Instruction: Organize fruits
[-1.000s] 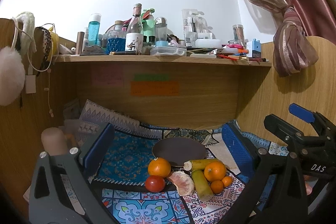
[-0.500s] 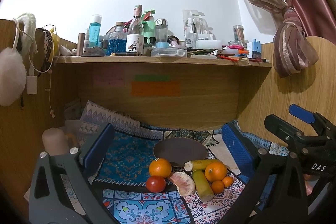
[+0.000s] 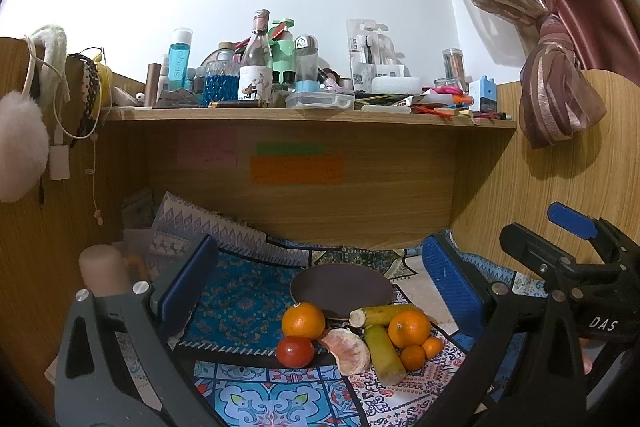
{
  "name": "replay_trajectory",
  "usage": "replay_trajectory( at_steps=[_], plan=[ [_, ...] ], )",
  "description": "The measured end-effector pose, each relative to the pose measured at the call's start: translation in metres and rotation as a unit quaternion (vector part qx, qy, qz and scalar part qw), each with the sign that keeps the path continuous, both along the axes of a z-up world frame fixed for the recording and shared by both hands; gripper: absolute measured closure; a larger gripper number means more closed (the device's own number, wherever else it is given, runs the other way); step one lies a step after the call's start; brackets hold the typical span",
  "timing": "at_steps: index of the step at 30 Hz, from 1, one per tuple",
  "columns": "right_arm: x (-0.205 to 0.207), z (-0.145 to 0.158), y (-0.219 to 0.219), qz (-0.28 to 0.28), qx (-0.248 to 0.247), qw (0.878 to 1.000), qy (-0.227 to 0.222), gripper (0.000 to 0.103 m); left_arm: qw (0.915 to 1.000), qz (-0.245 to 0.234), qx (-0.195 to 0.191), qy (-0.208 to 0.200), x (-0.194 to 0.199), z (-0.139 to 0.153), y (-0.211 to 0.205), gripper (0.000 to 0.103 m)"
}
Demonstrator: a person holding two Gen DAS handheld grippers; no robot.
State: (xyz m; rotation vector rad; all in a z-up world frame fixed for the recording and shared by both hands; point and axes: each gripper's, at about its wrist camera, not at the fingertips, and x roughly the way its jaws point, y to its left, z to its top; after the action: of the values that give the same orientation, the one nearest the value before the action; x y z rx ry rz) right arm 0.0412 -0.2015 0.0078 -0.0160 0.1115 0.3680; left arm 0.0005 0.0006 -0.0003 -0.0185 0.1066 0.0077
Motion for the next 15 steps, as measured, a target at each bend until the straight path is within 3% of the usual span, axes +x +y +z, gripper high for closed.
replay_trajectory(
  at_steps=[15],
  plan=[
    [-0.0013,0.0007,0.0003,0.001,0.002,1.0,-0.001,0.0,1.0,-0.001,-0.001,0.003,0.002,0.0003,0.0,0.0]
  ],
)
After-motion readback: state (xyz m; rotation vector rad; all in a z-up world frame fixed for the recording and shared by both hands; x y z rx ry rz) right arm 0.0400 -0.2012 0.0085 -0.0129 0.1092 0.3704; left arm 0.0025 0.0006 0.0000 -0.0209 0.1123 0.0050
